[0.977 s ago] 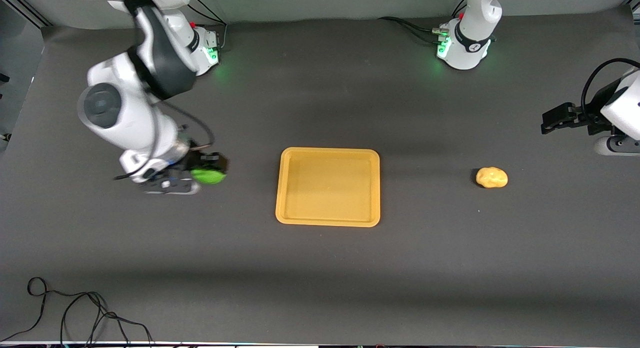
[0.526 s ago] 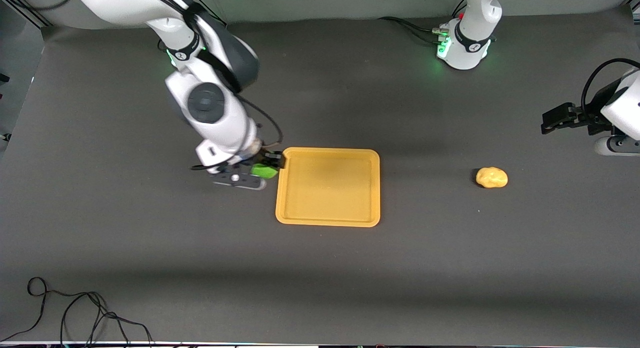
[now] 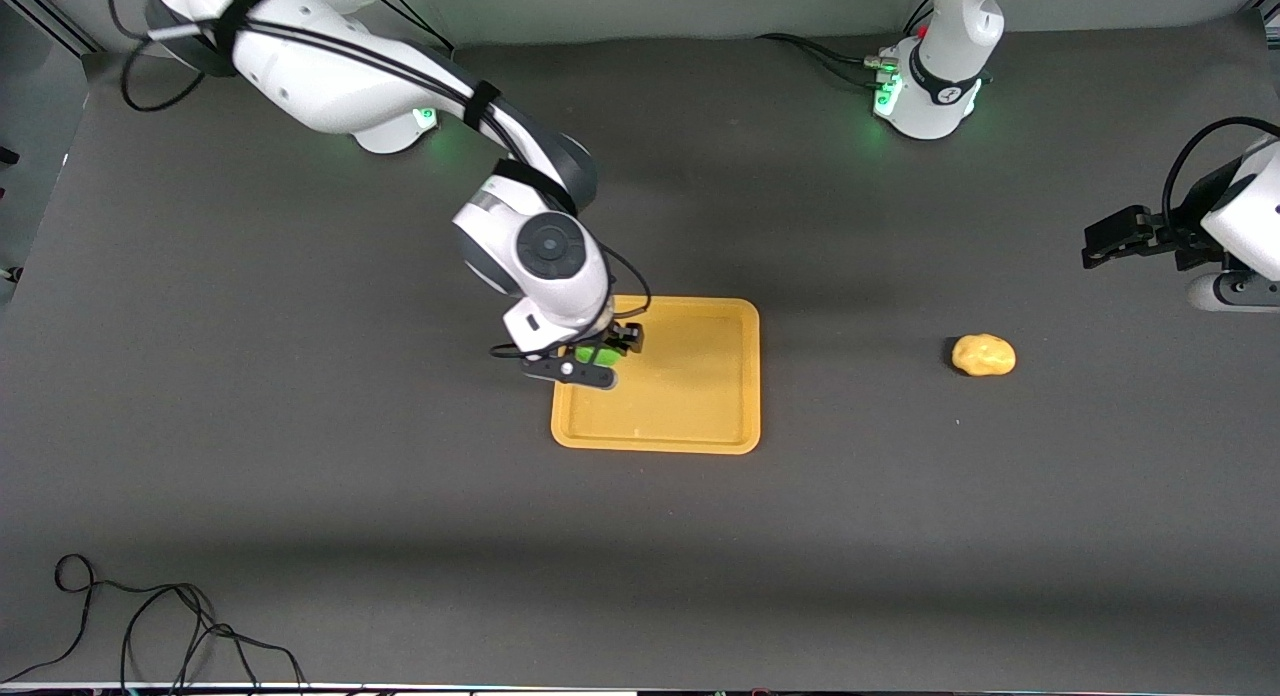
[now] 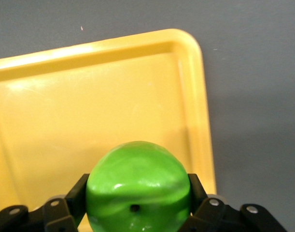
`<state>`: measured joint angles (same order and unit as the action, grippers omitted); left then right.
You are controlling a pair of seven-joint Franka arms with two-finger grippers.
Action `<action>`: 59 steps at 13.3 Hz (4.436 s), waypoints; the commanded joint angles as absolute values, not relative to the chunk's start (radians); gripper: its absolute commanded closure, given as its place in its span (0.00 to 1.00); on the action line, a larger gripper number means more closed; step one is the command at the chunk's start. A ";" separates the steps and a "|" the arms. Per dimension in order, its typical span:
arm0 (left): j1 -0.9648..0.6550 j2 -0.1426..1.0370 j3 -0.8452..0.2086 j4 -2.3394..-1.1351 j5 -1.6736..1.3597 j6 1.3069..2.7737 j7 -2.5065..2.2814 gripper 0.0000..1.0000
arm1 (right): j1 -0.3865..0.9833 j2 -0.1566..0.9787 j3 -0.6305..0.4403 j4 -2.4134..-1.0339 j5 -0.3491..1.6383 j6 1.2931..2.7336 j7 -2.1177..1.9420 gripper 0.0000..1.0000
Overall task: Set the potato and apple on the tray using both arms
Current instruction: 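Lift the apple with the right gripper and carry it over the tray, then lower the apple onto the tray and open the right gripper, then withdraw the right gripper while the left gripper reaches the potato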
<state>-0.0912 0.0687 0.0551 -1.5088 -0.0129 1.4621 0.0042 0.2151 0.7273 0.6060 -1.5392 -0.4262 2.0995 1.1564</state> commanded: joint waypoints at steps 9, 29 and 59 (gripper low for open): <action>-0.107 0.080 0.067 -1.494 -0.014 1.454 0.006 0.00 | 0.245 0.857 0.606 -1.499 -0.574 2.140 1.288 0.37; -0.106 0.089 0.067 -1.506 -0.014 1.460 0.006 0.00 | 0.131 0.727 0.658 -1.407 -0.485 1.948 1.096 0.00; -0.035 0.350 0.067 -2.059 -0.030 2.320 0.178 0.00 | -0.003 -0.126 -0.008 -2.023 0.106 1.907 -0.014 0.00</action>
<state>-0.0238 0.3718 0.0646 -2.0415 -0.0163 2.3345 0.2074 -0.0126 -0.0866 0.0152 -1.9837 0.0740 1.9018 0.0364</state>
